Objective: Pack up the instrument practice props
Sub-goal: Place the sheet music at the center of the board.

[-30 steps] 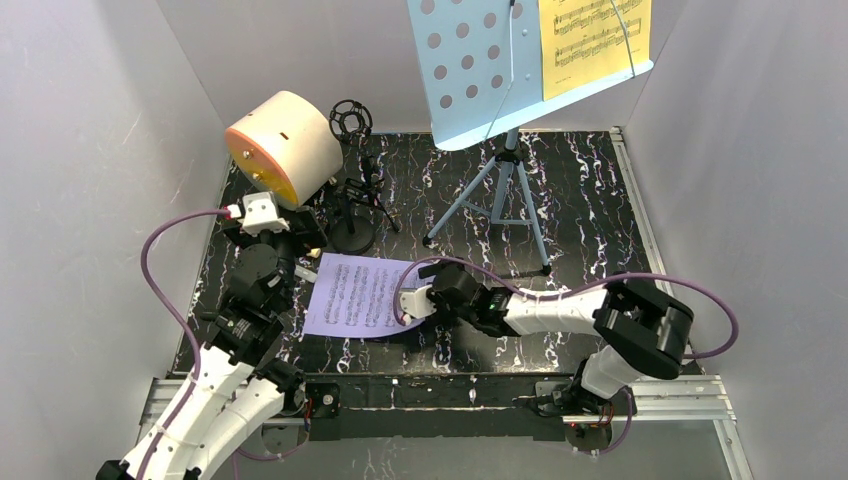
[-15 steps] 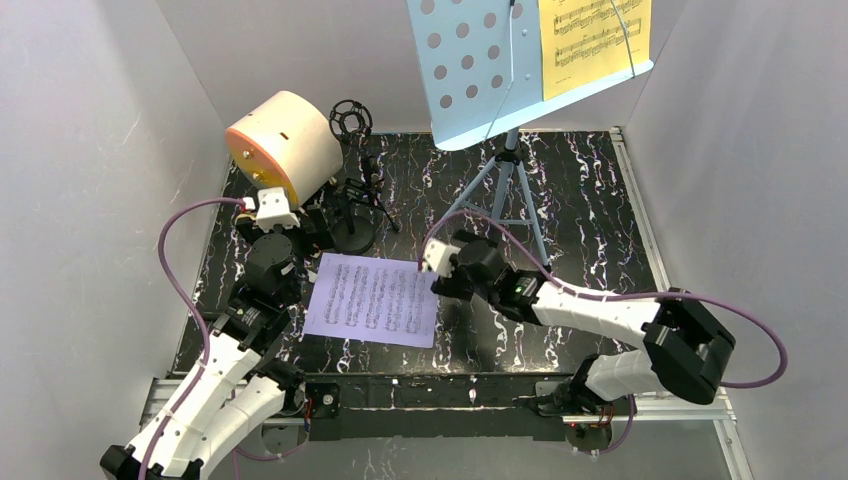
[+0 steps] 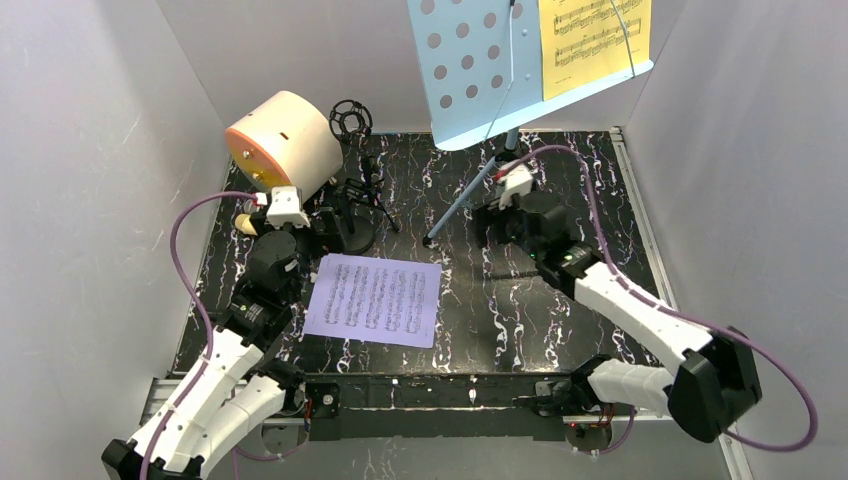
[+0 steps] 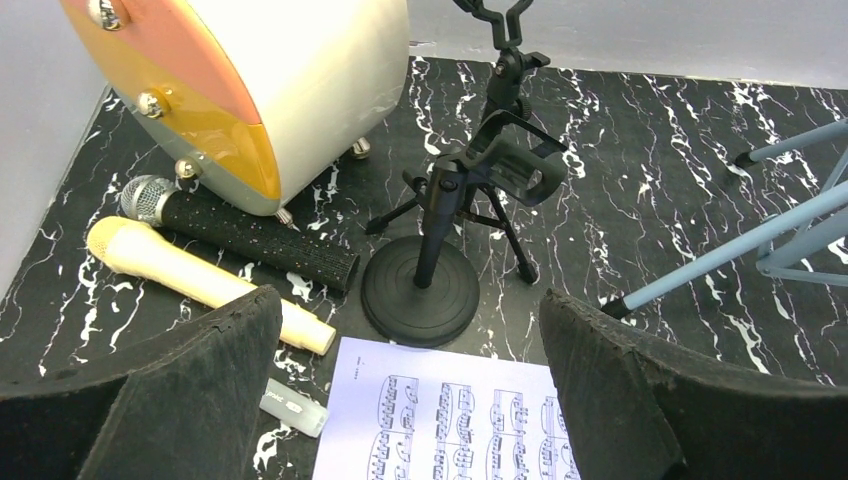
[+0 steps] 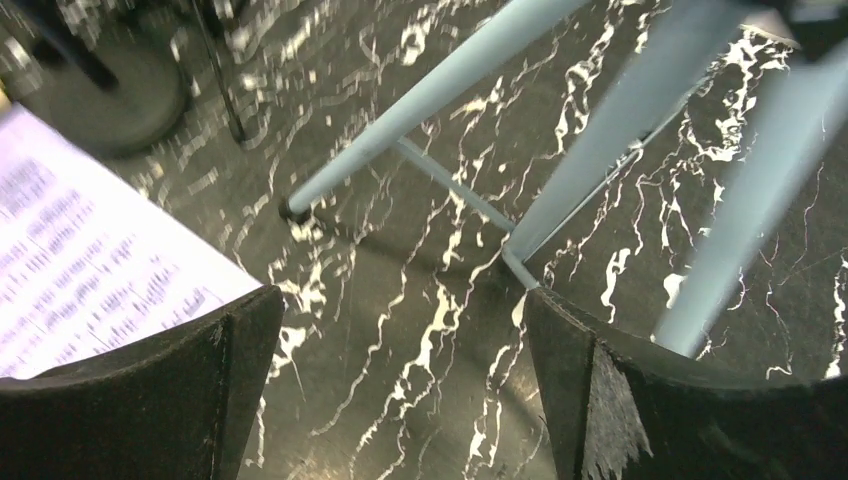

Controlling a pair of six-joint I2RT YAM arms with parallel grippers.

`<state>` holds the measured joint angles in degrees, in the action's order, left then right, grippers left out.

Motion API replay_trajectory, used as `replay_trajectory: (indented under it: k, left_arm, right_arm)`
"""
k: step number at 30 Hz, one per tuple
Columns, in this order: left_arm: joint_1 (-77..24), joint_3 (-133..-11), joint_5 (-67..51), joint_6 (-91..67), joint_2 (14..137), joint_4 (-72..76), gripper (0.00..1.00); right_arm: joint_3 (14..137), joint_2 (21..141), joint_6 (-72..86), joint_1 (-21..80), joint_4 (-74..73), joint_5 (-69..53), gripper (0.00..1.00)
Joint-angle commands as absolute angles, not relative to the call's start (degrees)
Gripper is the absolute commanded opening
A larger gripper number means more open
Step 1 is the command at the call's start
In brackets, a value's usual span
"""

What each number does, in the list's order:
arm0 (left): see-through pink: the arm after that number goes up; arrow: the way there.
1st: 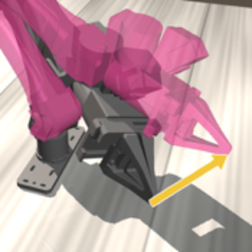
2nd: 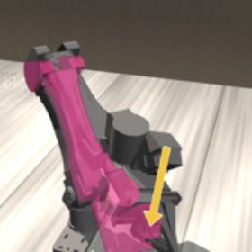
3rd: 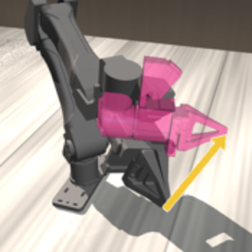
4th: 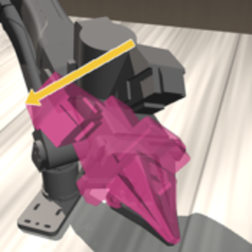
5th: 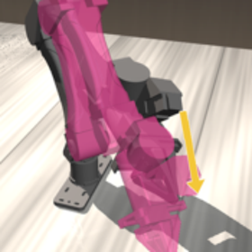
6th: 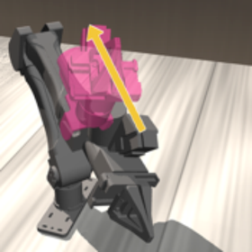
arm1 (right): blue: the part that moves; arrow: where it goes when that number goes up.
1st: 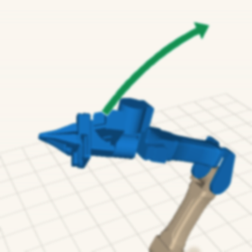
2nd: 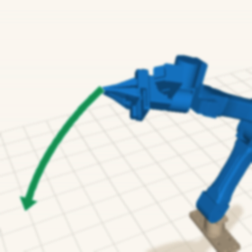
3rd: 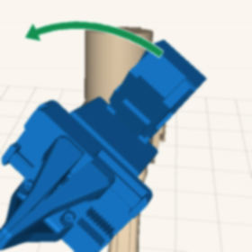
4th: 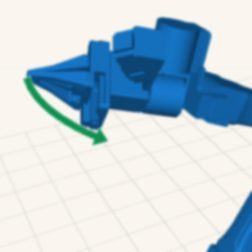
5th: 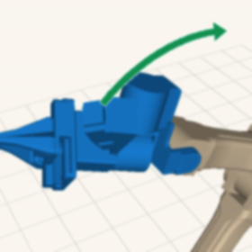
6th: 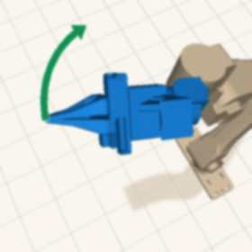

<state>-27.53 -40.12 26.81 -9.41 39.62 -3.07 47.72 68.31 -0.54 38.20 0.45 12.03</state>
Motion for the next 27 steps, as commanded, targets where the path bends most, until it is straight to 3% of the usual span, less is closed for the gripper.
replay_trajectory:
  k: [1, 7, 13, 21, 27]
  left_arm:
    - [-27.25, -40.91, 24.91, -9.97, 39.81, -2.85, 0.98]
    - [-27.25, -41.21, 23.35, -10.92, 41.11, -3.05, 0.98]
    - [-27.25, -41.4, 20.46, -11.34, 42.1, -2.8, 0.98]
    - [-27.25, -41.22, 16.31, -10.44, 42.72, -1.93, 0.99]
    - [-27.12, -41.62, 21.34, -15.75, 46.02, -5.33, 0.98]
  right_arm:
    - [45.04, 61.93, 9.21, 31.43, 9.27, 2.93, 0.99]
    - [43.25, 59.28, 11.87, 23.1, 12.0, -1.02, 0.99]
    - [42.59, 59.89, 14.18, 13.13, 20.07, -16.09, 0.99]
    - [47.63, 67.23, 11.42, 10.71, 34.19, -26.85, 0.99]
    - [53.62, 73.31, 12.03, 10.58, 38.27, -28.66, 0.97]
